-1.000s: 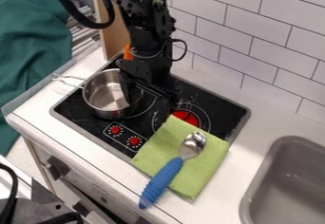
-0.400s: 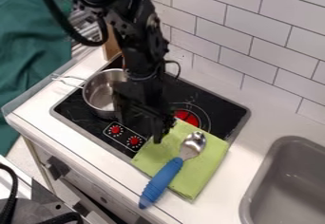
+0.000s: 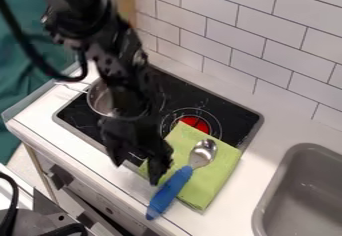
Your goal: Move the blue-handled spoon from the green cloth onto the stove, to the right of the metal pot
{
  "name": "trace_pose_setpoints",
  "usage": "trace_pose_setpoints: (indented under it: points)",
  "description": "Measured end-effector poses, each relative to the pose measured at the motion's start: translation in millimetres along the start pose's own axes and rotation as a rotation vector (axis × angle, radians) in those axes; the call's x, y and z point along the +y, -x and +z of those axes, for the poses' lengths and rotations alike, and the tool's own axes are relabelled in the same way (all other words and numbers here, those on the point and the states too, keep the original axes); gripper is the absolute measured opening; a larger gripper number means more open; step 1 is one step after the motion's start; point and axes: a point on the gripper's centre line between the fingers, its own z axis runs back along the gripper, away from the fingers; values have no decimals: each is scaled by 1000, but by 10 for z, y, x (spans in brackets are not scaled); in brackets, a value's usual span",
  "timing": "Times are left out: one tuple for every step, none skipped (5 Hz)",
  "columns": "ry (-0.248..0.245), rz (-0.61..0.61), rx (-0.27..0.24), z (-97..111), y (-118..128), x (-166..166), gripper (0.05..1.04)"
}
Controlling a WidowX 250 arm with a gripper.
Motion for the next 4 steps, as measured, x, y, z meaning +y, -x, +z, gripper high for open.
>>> trace_pose_setpoints:
  points:
    - [-15,4,-11,4,79,-68,1008]
    - [-35,-17,-9,-11,36,-135,1008]
    - [-66,-66,-9,25,24,-258,1008]
    - [-81,-72,-26,110,34,-373,1008]
